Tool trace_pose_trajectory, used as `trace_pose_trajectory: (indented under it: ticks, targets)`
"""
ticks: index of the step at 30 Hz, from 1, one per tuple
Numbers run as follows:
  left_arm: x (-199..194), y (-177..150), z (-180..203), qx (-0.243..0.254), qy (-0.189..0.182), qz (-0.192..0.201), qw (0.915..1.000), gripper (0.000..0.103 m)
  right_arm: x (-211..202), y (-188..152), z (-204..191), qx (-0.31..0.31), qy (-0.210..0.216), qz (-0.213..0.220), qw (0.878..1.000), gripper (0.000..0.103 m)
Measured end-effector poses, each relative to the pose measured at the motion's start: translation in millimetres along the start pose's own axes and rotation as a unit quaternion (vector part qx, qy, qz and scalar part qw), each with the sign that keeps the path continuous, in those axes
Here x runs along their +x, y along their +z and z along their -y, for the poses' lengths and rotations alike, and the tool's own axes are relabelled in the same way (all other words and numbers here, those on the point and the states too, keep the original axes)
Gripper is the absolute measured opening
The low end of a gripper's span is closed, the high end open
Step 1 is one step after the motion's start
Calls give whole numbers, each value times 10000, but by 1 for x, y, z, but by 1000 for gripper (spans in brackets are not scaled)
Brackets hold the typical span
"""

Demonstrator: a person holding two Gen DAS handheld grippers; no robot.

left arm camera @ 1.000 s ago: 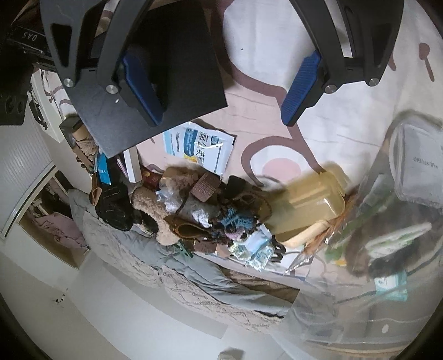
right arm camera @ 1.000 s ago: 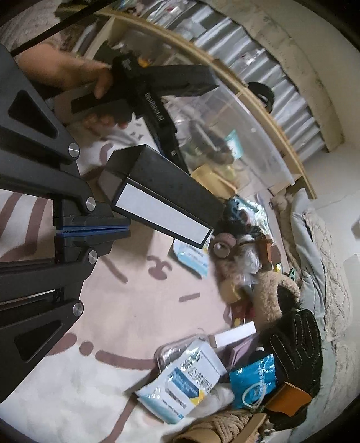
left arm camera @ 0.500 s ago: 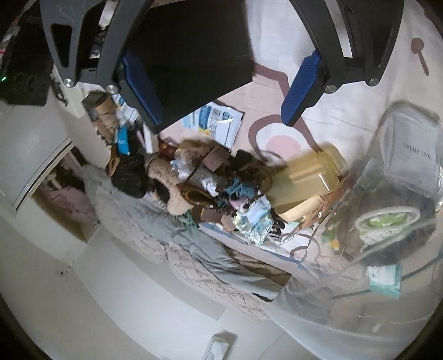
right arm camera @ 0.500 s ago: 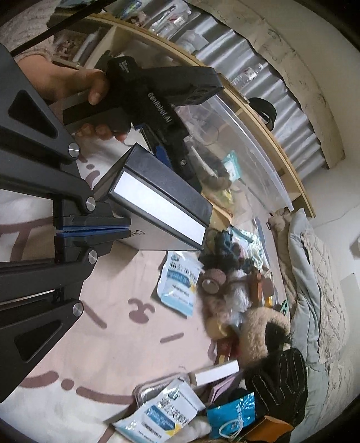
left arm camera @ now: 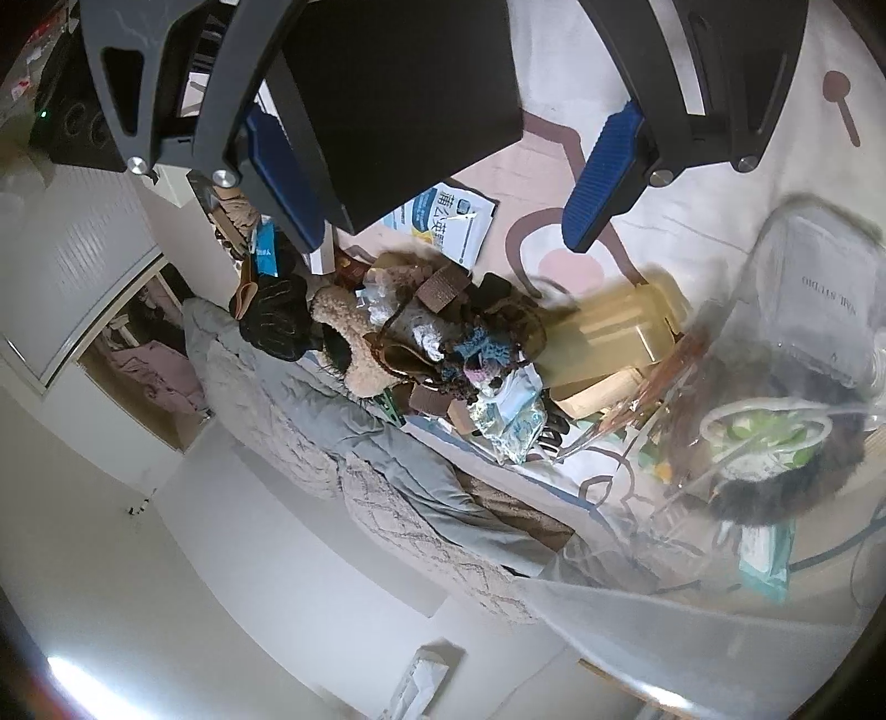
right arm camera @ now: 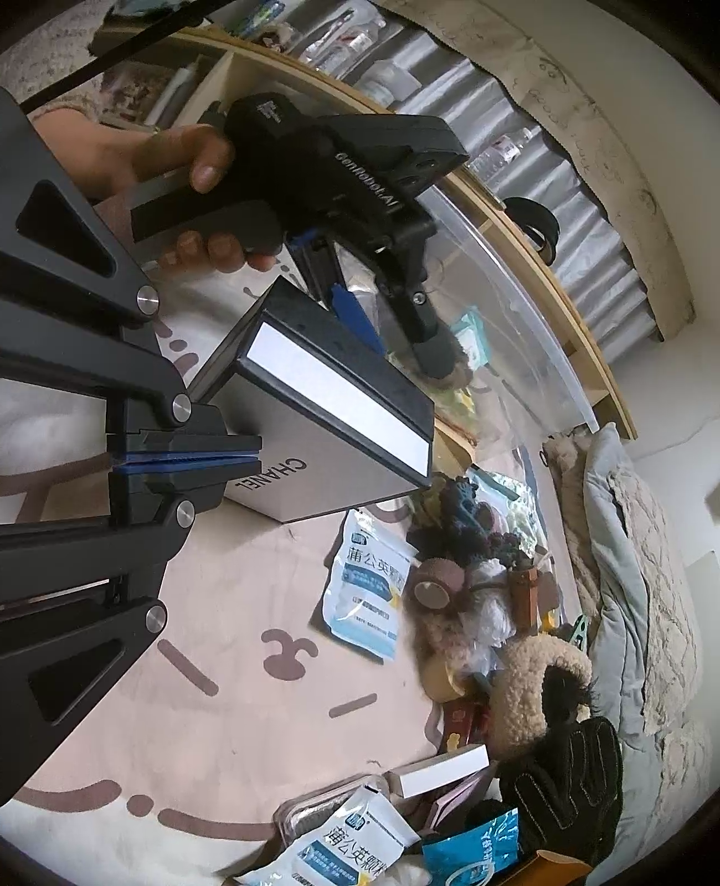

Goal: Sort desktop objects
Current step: 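Open the right gripper and regrip the upright box across its sides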

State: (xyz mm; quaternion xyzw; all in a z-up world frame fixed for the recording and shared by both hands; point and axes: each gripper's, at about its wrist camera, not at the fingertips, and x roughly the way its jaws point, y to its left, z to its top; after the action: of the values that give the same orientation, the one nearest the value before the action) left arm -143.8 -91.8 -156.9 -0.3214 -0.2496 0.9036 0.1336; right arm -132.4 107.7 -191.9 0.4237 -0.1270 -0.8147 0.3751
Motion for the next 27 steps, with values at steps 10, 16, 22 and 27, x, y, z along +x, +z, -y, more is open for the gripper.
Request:
trace_pose_trajectory:
  ticks: [10, 16, 22, 27]
  targets:
    - [2, -5, 16, 588, 192, -175, 9979, 88, 2, -4, -8, -96, -90, 7, 9999, 7]
    - [8, -6, 8, 410, 131, -401, 9983, 88, -8, -15, -17, -258, -233, 158, 9993, 7]
    - [8, -6, 5, 352, 96, -432, 9984, 88, -15, -33, -30, -300, -546, 276, 9977, 41]
    - [9, -7, 9, 434, 2, -542, 9976, 88, -9, -34, -39, -308, -672, 276, 9969, 50]
